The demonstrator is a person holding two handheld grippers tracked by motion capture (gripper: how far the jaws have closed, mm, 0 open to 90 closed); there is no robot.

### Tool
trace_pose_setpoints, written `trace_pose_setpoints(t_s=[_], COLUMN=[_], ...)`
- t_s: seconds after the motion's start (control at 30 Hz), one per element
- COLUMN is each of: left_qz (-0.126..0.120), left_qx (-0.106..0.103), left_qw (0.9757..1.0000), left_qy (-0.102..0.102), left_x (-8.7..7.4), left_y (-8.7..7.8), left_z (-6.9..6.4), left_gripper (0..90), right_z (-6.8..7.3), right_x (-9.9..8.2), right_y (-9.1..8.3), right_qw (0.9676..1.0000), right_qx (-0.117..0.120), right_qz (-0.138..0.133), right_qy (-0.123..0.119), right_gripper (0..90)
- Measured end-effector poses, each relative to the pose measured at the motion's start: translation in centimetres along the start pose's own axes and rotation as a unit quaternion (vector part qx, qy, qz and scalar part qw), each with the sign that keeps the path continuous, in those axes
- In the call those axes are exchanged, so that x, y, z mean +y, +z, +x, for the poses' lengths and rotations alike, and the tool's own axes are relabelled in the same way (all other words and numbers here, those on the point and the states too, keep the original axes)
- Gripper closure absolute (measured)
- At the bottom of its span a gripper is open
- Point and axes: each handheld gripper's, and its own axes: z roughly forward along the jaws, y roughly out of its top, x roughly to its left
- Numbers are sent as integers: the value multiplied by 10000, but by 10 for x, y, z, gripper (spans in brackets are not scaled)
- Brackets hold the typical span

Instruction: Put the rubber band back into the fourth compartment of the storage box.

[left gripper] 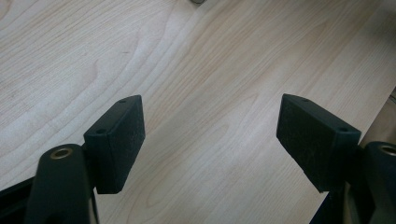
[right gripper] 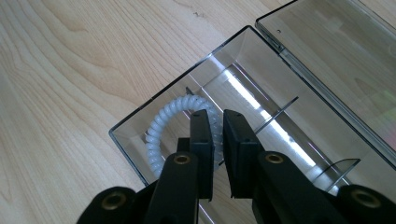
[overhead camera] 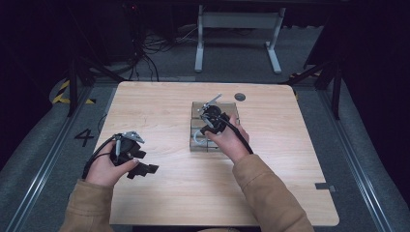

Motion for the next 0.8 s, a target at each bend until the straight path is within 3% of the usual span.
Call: trace_pose_setpoints(t_s=[0.37, 0.8], left_qz=[14, 26], left_qx=[-12, 5], left_qw=[10000, 10000], left_qy=[39, 40], left_x=[1, 1], left_y=[1, 2], left_z=[0, -1], left_gripper=[248, 248], right_z=[3, 3], right_x=[-3, -9], right_y=[10, 19], right_qw=[10000, 9999], right_qx=[-61, 27], right_qz=[4, 83], right_qy=[56, 96], right_gripper=[832, 831])
